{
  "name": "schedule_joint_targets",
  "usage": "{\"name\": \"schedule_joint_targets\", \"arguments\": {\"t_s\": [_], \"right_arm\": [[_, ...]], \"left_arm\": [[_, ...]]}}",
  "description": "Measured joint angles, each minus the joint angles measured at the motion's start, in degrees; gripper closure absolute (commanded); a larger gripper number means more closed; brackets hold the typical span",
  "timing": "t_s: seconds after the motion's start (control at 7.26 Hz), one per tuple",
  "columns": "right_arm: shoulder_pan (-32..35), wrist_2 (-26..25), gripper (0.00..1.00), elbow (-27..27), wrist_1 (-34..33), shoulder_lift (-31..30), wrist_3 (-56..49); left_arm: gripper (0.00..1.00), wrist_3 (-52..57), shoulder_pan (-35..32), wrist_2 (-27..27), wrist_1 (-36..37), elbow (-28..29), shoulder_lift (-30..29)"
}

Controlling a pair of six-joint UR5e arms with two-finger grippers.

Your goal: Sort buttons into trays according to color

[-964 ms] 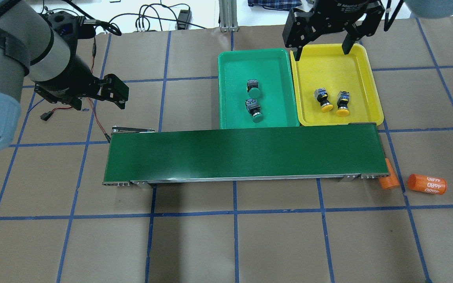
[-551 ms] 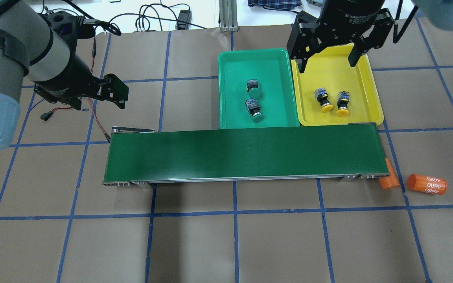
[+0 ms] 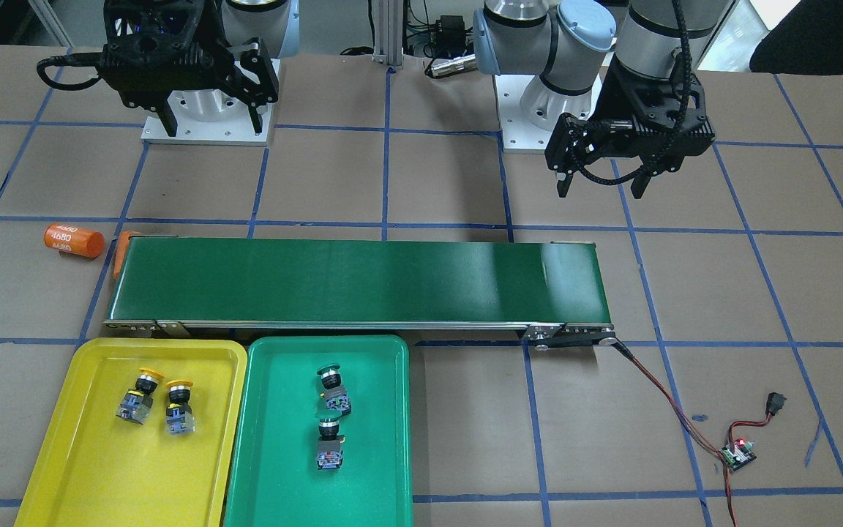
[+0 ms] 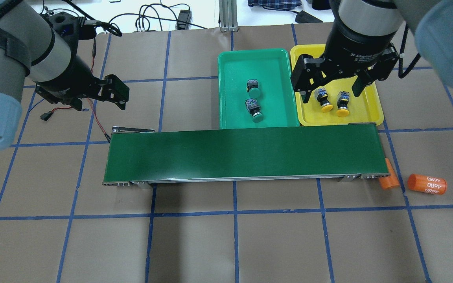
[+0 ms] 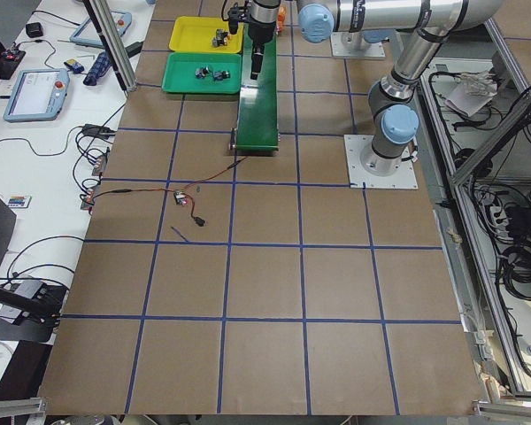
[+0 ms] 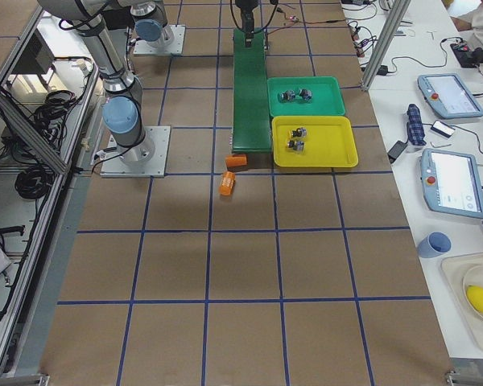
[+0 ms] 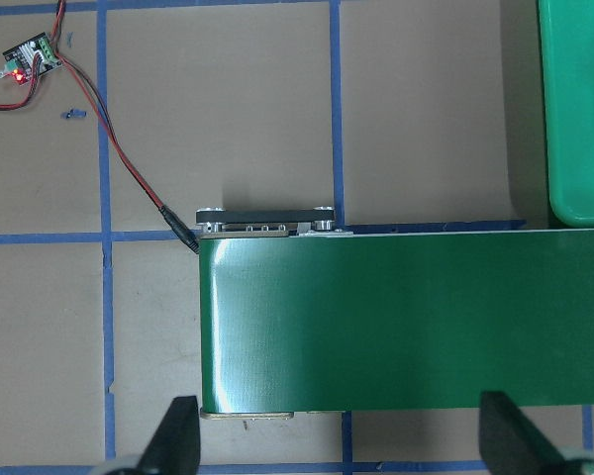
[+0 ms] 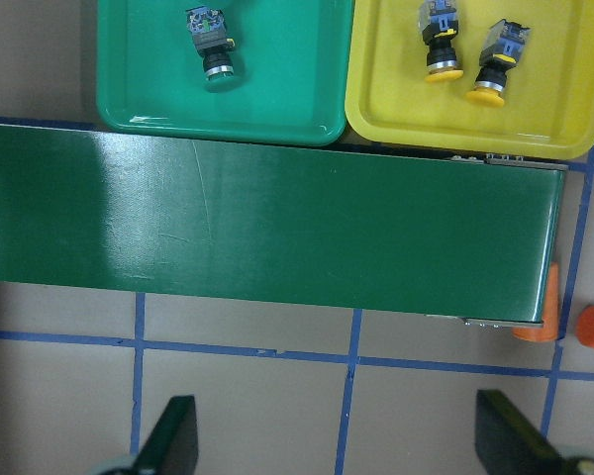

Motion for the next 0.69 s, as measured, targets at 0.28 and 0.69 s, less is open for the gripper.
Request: {"name": "schedule_joint_targets", "arguments": {"t_s": [0.28,0.69], "right_arm": [[0.0,-0.5,0.00,0.1,-1.5,-0.1,-1.1],[0.0,0.0,0.00,-0.1,-2.0,-0.1,-3.5]], "left_arm": [[0.00,0.0,0.0,0.1,0.0,0.0,-0.3],[0.00,0.0,0.0,0.1,0.1,0.0,-0.4]]}}
